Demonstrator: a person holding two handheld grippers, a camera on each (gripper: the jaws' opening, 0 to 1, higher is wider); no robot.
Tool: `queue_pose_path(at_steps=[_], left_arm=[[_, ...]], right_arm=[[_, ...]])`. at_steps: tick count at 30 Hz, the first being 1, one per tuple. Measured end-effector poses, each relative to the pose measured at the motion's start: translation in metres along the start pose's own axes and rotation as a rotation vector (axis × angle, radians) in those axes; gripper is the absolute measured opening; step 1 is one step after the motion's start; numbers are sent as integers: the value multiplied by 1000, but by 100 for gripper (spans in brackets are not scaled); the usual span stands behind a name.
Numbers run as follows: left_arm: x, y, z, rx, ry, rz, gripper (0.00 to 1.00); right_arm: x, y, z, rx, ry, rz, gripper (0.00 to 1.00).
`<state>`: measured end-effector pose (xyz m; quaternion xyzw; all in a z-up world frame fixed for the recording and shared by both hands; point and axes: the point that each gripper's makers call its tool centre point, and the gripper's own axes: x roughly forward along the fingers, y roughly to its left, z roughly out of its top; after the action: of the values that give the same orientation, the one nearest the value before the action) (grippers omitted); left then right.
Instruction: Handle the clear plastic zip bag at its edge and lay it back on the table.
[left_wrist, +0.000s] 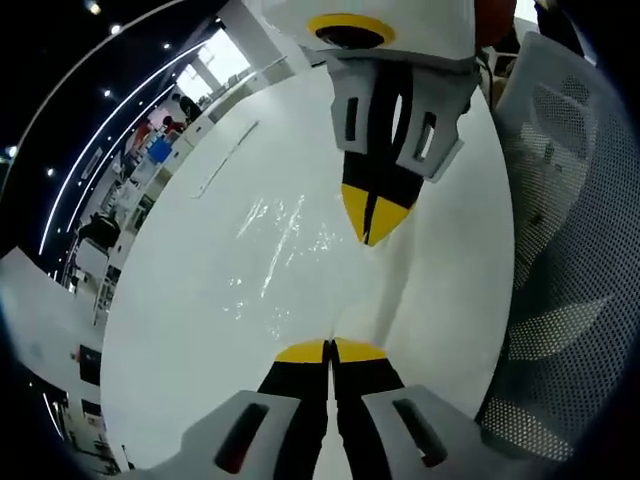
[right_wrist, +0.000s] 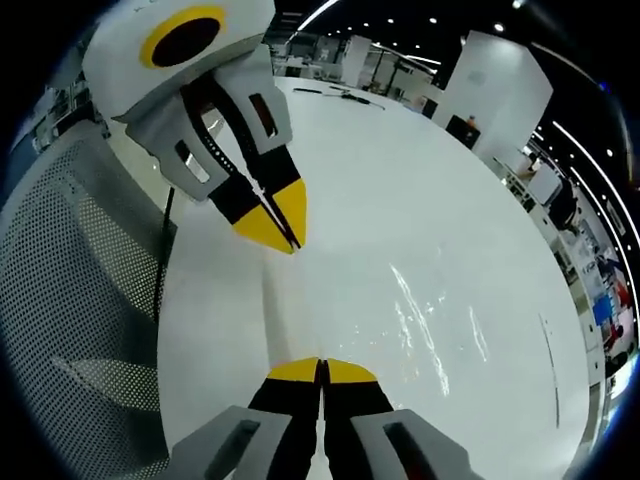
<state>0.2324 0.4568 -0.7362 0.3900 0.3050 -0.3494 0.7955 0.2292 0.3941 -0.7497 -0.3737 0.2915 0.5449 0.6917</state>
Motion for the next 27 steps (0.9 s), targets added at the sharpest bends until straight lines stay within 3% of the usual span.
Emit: queue_pose_path(at_steps=[6,11,17,27], left_arm=[[-7,2,5,-31,-22,9,3],[-17,1,23,64,-68,49,17],[-19,-9,37,135,-94,34,13],[-11,-18,51,166,-112,4,8]], right_arm=[[3,-3,-3,25,1,-1,0],[3,-9,1,58,-10,-16,0],[2,-11,4,47,-8,-20,0],[0,-13,3,45,-1,-27,0]])
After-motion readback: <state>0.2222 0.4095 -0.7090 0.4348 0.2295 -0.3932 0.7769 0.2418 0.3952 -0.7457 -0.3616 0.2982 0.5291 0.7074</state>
